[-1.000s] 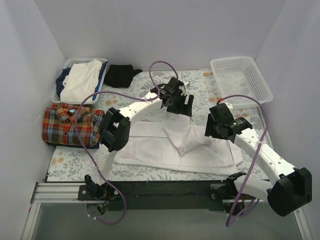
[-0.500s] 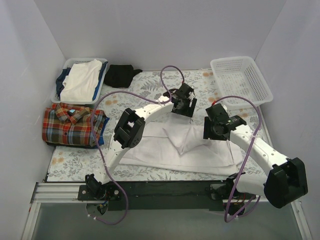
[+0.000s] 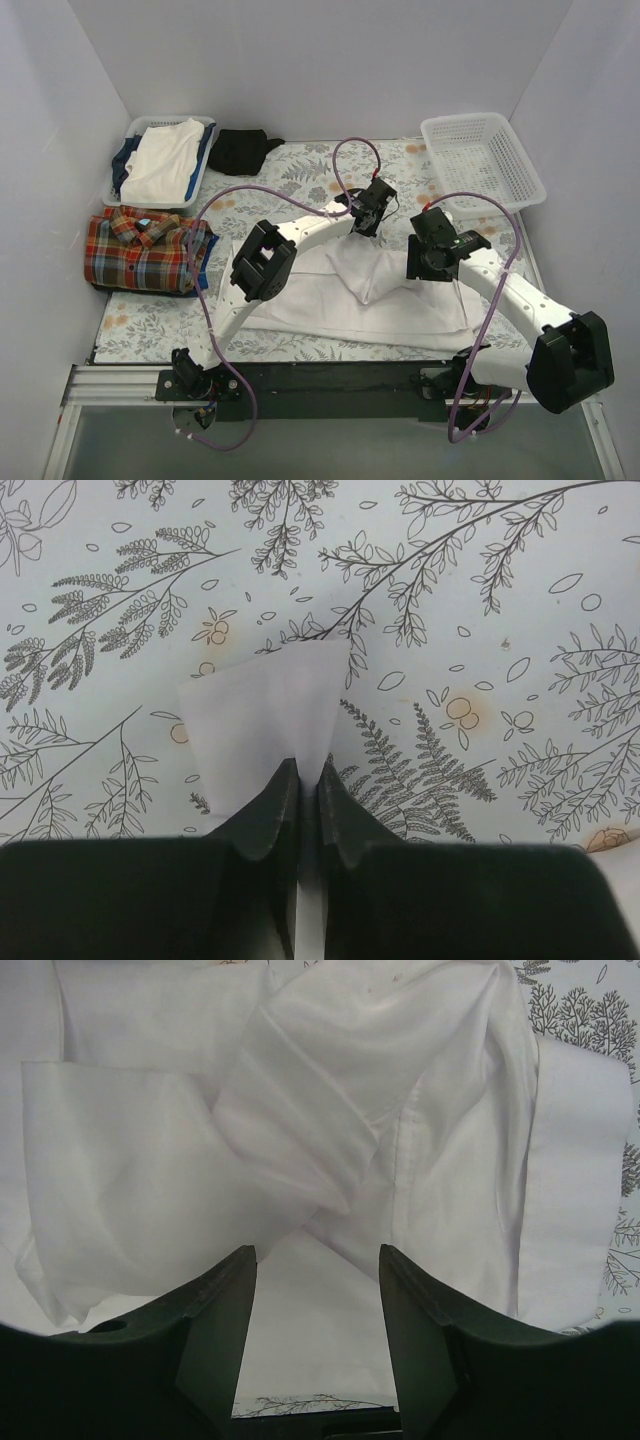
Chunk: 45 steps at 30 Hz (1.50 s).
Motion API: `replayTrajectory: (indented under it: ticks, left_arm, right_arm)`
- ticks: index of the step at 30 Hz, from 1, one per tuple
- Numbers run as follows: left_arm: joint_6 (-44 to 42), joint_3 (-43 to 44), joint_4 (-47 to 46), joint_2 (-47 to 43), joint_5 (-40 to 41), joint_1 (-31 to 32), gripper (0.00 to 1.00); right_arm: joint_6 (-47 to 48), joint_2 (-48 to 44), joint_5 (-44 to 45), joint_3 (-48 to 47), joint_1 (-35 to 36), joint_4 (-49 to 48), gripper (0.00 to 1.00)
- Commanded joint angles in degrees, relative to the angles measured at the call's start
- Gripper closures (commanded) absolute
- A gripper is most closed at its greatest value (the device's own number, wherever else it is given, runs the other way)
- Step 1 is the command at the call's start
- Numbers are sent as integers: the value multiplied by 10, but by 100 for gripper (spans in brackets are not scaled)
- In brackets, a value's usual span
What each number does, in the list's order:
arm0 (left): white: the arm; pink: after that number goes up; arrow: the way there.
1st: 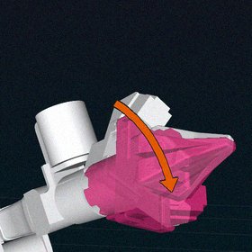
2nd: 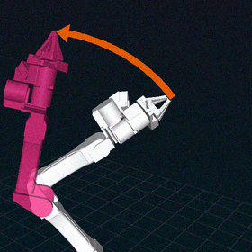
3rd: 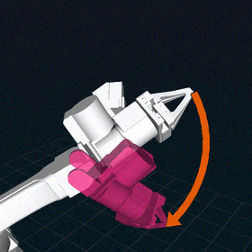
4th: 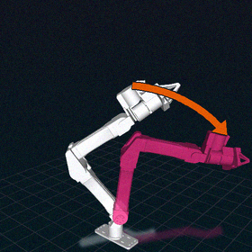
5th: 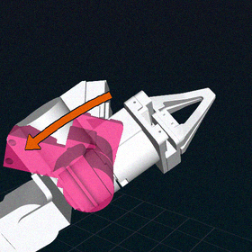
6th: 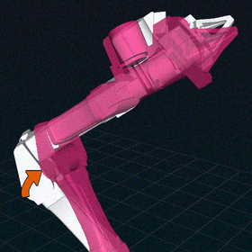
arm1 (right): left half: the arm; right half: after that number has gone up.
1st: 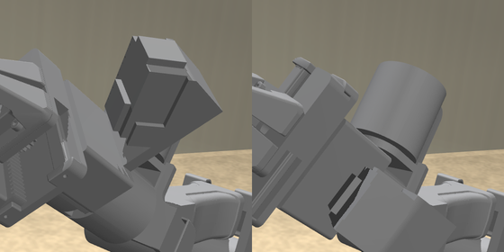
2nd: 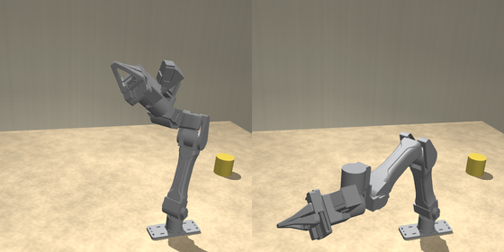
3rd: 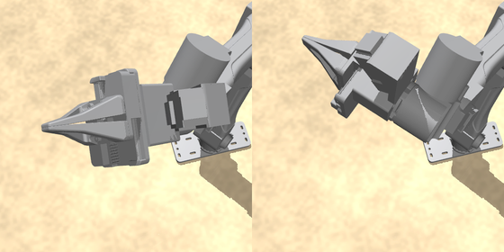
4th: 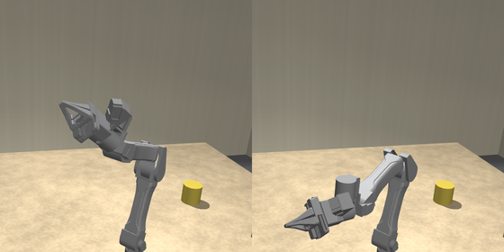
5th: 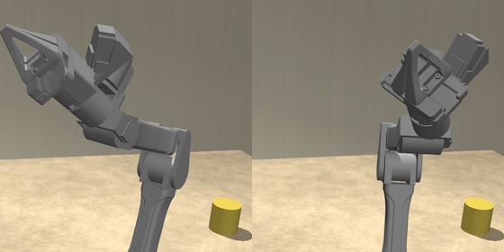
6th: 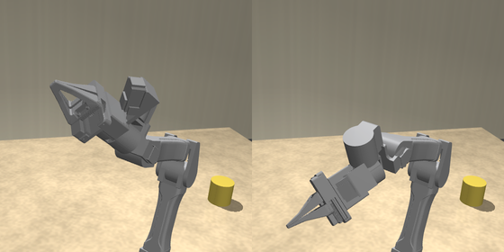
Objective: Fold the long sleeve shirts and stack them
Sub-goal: Fold the shirt
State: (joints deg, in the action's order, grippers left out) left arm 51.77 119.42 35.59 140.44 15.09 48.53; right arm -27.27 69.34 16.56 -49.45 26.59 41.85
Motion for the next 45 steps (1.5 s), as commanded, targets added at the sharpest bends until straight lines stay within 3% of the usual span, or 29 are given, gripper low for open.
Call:
replayTrajectory:
  ticks: [1,6,13,28,38,42,45]
  left_arm:
    - [-4,-36,51,-16,24,7,100]
    - [-17,-28,51,-82,52,8,100]
    - [0,-47,102,-221,12,7,100]
    - [44,-341,41,-676,-45,8,99]
    - [106,-414,90,-727,-147,8,92]
    - [131,-448,112,-745,-117,7,98]
    - [145,-481,90,-779,-39,8,100]
  right_arm:
    - [-9,9,13,-6,-3,-11,40]
    - [-23,16,33,-30,-13,-13,40]
    - [-19,18,45,-74,-47,-36,40]
    - [48,164,-88,-172,-80,-90,41]
    - [136,243,-316,-228,-79,-109,44]
    - [156,244,-362,-209,-73,-112,45]
    - [157,239,-365,-184,-72,-111,45]
